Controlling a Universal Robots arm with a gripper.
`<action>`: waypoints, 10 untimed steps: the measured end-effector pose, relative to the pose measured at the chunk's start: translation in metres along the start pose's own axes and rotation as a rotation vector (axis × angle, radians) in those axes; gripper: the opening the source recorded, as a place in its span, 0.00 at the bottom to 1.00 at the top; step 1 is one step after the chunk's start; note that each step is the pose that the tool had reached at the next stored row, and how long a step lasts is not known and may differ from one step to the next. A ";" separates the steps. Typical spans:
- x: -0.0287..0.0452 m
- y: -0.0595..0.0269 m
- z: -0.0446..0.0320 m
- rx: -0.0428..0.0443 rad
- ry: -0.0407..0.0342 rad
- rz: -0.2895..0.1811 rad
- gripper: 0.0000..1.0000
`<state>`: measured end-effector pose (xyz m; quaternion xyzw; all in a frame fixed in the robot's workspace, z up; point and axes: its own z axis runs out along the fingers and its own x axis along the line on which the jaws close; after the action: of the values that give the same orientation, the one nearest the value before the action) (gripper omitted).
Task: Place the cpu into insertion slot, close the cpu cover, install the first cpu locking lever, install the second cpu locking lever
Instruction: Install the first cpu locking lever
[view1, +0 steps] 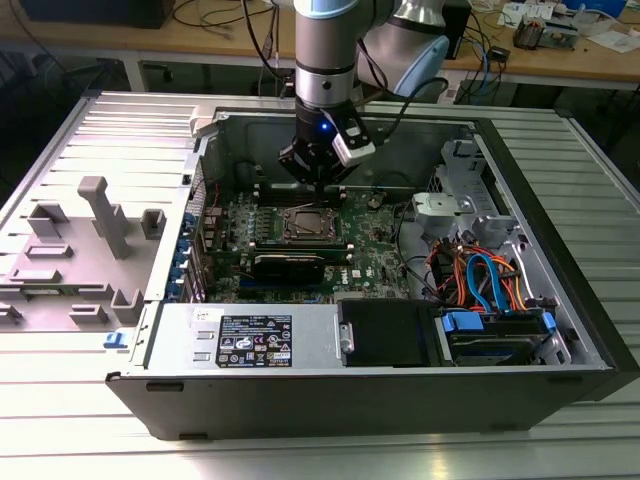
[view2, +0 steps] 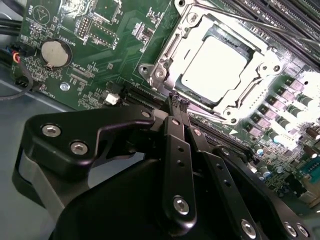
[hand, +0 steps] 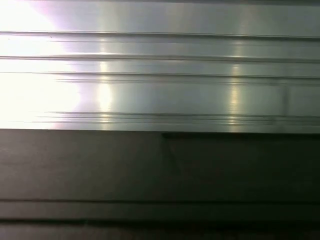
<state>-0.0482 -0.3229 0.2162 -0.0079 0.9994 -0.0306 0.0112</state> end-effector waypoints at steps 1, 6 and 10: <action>0.0000 -0.0002 0.0008 0.0002 0.0000 0.000 0.11; -0.0017 0.0013 0.0037 -0.0027 -0.0017 0.000 0.11; -0.0021 0.0012 -0.0017 -0.0042 -0.0022 0.000 0.11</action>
<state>-0.0462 -0.3215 0.2178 -0.0078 0.9995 -0.0284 0.0123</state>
